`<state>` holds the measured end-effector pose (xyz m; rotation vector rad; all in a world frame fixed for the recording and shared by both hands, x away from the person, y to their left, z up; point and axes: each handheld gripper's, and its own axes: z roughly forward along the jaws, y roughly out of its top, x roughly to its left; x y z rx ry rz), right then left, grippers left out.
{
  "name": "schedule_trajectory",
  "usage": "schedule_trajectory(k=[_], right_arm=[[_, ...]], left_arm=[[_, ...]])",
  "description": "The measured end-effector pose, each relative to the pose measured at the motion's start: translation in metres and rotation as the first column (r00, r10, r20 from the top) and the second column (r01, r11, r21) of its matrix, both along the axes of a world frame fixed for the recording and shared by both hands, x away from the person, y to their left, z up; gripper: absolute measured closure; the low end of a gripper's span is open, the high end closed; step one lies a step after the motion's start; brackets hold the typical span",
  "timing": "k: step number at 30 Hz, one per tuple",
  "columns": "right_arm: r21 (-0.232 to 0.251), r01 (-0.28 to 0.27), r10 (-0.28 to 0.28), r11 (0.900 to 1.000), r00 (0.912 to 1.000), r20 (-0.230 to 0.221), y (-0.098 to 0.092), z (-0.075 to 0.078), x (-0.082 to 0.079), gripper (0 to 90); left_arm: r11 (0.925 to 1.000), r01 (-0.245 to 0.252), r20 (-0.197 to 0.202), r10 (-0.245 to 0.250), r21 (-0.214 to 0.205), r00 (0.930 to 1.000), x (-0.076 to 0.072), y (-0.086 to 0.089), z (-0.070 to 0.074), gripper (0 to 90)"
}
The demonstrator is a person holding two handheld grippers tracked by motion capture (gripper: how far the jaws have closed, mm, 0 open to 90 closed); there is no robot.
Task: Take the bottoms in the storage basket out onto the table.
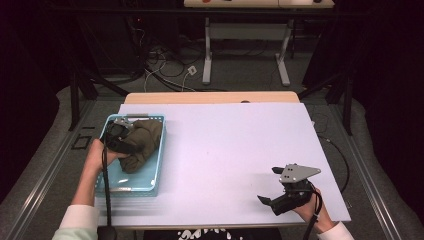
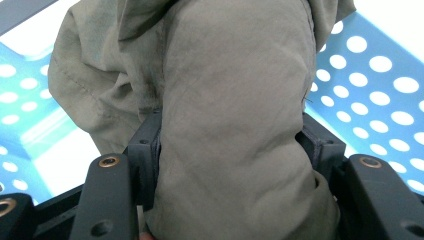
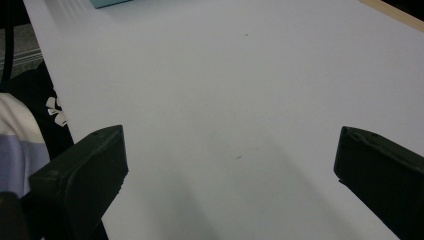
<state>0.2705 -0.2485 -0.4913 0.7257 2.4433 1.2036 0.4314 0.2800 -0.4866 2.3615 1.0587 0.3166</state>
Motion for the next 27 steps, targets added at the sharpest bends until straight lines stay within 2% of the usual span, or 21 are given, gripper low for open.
schedule_trajectory(k=[4,18,21,27], right_arm=[[-0.002,-0.001,0.001,1.0,1.0,0.002,0.0,0.0,0.0,0.6],[-0.002,-0.001,0.001,1.0,1.0,0.001,0.0,0.0,0.0,0.6],[-0.003,0.002,-0.002,1.0,1.0,0.001,-0.001,0.0,0.001,0.6],[-0.004,0.003,-0.003,1.0,1.0,0.006,-0.001,0.0,0.0,0.7]], left_arm=[[0.9999,0.01,0.007,-0.01,0.008,0.9999,-0.002,0.0,0.004,41.5],[0.9998,0.019,0.038,-0.019,0.003,0.9991,-0.008,0.003,0.017,41.7],[0.9998,0.018,0.04,-0.018,-0.011,0.9991,-0.009,0.003,0.019,41.6],[0.9996,0.027,0.053,-0.027,-0.006,0.9982,-0.012,0.001,0.025,41.6]])
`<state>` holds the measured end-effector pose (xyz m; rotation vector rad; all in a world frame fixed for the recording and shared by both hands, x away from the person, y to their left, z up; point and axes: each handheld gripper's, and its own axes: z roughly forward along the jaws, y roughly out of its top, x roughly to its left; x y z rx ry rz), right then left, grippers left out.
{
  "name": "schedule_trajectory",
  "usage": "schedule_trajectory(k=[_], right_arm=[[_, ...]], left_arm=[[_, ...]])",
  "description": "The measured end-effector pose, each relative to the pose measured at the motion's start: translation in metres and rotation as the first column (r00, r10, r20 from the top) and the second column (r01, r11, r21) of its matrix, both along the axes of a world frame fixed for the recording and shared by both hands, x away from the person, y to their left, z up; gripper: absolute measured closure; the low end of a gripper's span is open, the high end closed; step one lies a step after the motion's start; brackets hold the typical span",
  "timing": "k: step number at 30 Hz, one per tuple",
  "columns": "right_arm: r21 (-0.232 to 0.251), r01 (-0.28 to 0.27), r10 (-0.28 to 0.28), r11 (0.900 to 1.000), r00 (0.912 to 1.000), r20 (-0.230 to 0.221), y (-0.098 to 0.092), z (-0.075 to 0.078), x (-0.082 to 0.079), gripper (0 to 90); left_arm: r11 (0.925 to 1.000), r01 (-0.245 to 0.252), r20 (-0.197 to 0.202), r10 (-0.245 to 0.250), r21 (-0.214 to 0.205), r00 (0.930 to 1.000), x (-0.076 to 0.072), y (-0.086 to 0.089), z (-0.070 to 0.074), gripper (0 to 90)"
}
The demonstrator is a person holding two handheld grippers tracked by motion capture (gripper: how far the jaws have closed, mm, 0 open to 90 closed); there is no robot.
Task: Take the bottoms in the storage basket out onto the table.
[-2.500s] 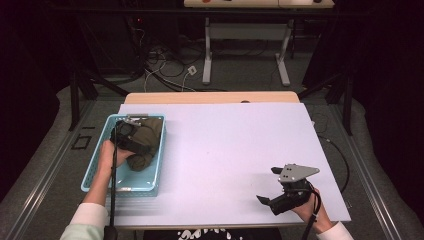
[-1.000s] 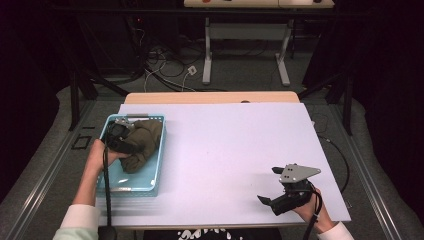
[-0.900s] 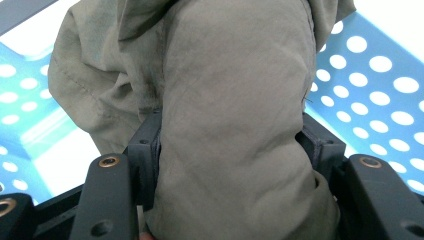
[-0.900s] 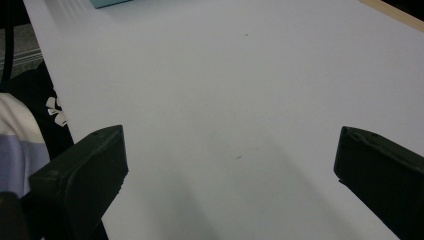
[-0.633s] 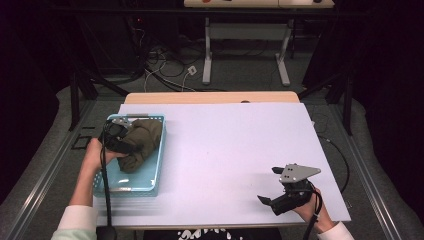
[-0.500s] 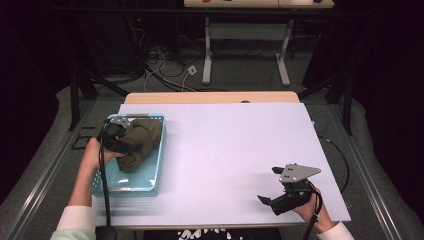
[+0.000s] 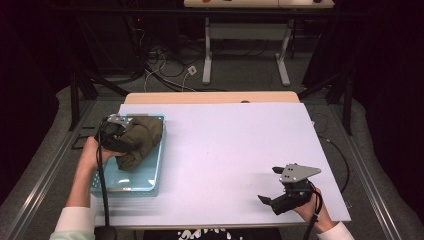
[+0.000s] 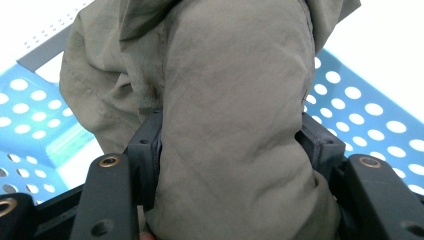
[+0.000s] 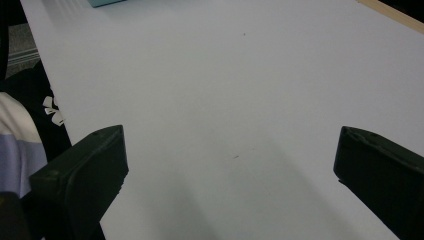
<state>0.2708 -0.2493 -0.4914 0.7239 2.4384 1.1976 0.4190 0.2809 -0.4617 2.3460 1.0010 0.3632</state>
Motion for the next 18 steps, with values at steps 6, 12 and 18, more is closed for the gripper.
schedule_trajectory(k=[6,12,18], right_arm=[[0.0,0.001,-0.001,1.0,1.0,-0.002,0.0,0.0,0.0,0.8],[0.001,0.002,-0.002,1.0,1.0,-0.003,0.0,0.0,0.0,0.8],[0.001,0.003,-0.003,1.0,1.0,-0.002,-0.001,0.0,0.0,0.8]], left_arm=[[1.0,0.009,0.008,-0.009,0.002,0.9999,-0.003,-0.001,0.004,41.6],[0.9998,0.02,0.017,-0.02,0.005,0.9996,-0.006,-0.003,0.008,41.6],[0.9995,0.032,0.031,-0.032,0.005,0.999,-0.01,-0.006,0.014,41.6]])
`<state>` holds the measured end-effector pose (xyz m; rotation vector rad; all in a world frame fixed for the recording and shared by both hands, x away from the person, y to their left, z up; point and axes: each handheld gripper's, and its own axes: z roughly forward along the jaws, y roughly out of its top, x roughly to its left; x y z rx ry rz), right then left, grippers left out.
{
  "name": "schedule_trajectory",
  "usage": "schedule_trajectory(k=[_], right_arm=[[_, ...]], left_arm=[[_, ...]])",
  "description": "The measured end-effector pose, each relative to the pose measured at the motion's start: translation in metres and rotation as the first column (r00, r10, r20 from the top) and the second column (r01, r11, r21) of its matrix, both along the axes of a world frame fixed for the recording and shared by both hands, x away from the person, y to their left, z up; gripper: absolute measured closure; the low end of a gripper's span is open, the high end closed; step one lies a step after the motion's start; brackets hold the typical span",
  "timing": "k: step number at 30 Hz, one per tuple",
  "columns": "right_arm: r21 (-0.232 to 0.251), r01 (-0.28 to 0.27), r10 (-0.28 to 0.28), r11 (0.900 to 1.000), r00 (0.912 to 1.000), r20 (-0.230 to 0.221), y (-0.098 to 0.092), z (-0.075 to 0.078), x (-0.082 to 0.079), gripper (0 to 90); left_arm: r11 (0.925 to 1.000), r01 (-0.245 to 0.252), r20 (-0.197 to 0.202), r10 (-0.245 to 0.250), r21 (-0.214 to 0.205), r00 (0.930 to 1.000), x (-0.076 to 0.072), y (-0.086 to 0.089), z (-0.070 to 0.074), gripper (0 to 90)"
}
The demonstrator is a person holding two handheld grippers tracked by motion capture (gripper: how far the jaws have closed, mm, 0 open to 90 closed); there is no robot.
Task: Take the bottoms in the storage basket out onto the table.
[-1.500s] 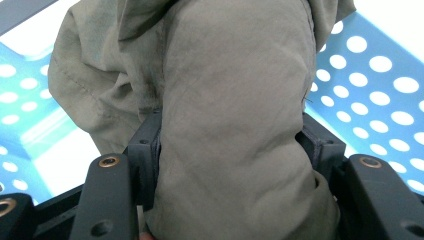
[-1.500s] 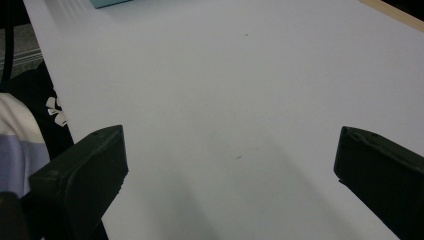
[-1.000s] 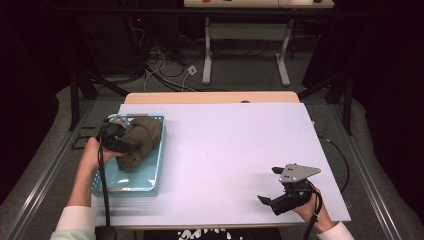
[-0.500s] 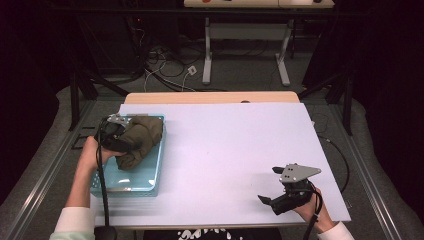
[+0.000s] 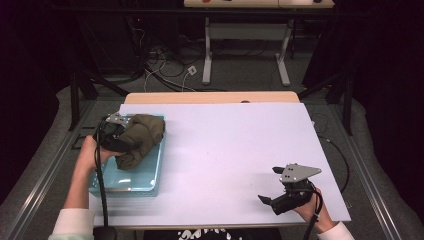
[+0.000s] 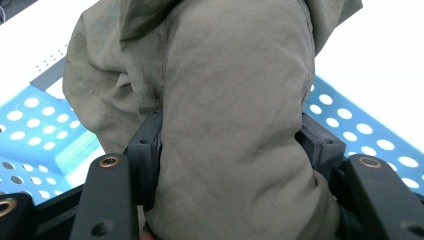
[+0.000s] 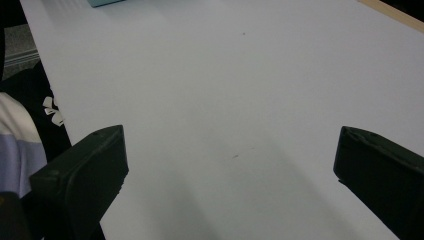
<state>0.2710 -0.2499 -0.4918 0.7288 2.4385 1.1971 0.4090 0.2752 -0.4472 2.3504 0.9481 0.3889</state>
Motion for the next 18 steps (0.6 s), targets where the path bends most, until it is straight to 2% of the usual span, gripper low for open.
schedule_trajectory(k=[18], right_arm=[[-0.002,-0.001,0.001,1.0,1.0,-0.006,0.001,-0.001,0.001,0.8]], left_arm=[[0.9992,0.041,0.033,-0.041,0.005,0.9986,-0.01,-0.011,0.012,41.6]])
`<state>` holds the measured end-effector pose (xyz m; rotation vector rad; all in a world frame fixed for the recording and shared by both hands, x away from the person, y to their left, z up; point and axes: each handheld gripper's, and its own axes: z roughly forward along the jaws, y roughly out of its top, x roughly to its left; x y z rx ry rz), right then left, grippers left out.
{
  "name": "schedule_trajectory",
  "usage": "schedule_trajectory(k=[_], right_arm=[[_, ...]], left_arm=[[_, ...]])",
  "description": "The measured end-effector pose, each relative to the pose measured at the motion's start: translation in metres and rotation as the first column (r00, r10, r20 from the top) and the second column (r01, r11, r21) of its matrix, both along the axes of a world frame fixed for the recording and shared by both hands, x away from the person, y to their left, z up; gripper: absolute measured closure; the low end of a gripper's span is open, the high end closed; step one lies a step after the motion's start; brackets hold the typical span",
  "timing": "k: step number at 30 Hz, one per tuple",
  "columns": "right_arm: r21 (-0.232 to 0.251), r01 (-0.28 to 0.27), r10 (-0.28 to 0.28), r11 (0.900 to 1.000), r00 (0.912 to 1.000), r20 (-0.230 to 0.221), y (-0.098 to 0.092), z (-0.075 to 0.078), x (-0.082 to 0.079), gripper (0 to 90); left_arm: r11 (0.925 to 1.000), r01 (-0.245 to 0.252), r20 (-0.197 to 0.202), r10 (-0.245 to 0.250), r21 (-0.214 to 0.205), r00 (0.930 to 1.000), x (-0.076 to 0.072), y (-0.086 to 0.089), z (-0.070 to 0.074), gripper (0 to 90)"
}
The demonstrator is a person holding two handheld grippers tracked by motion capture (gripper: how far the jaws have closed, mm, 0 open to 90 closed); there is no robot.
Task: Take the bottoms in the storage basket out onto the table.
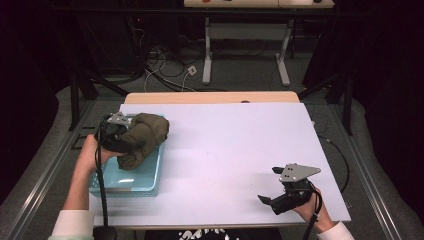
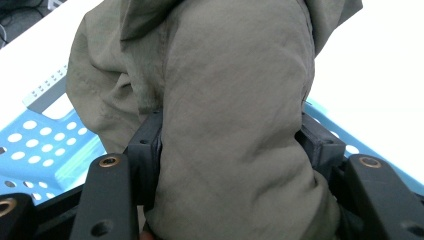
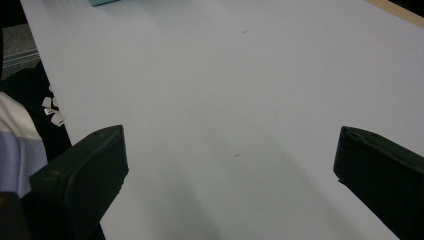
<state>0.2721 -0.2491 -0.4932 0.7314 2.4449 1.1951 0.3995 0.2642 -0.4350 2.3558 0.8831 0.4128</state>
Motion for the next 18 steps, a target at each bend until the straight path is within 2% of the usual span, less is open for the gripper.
schedule_trajectory(k=[18], right_arm=[[-0.003,0.001,-0.001,1.0,1.0,-0.004,0.0014,-0.0004,0.001,1.0]], left_arm=[[0.9991,0.039,0.026,-0.039,-0.016,0.9989,-0.0075,-0.0039,0.0091,41.6]])
